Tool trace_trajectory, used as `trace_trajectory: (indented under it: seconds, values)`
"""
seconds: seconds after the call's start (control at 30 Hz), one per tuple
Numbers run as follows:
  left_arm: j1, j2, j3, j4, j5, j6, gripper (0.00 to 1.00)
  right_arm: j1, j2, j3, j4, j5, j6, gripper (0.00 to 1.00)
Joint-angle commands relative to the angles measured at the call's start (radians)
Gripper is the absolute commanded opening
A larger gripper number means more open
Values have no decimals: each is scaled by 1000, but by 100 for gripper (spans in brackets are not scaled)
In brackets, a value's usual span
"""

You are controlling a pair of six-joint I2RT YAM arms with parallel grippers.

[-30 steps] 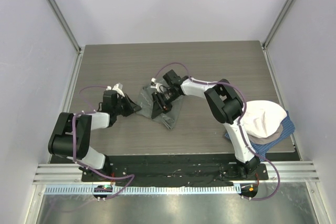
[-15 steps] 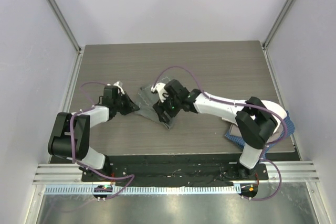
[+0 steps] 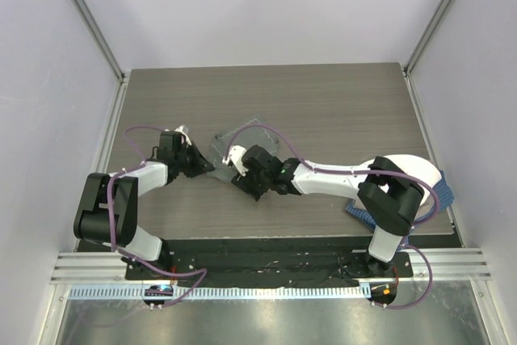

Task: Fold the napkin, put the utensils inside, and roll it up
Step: Roll the napkin with the utensil

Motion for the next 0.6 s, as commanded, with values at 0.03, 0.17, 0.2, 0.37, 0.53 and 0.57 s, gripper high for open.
trace_trajectory:
  seconds: [0.03, 0.17, 0.2, 0.37, 0.53, 0.57]
  values:
    - [2, -22, 30, -43, -11, 19, 0, 4, 19, 55, -32, -16, -27, 57]
    - [2, -33, 38, -66, -21, 22, 0, 1, 59, 84, -113, -49, -3, 47]
    - [2, -35, 36, -68, -24, 22, 0, 1, 64, 92, -126, -55, -3, 47]
    - [2, -39, 38, -77, -27, 26, 0, -21, 102, 129, -193, -160, 20, 32]
    - [2, -58, 39, -101, -45, 38, 0, -100, 107, 163, -233, -427, 62, 6]
    - [2, -59, 39, -106, -50, 40, 0, -119, 110, 176, -239, -488, 77, 4]
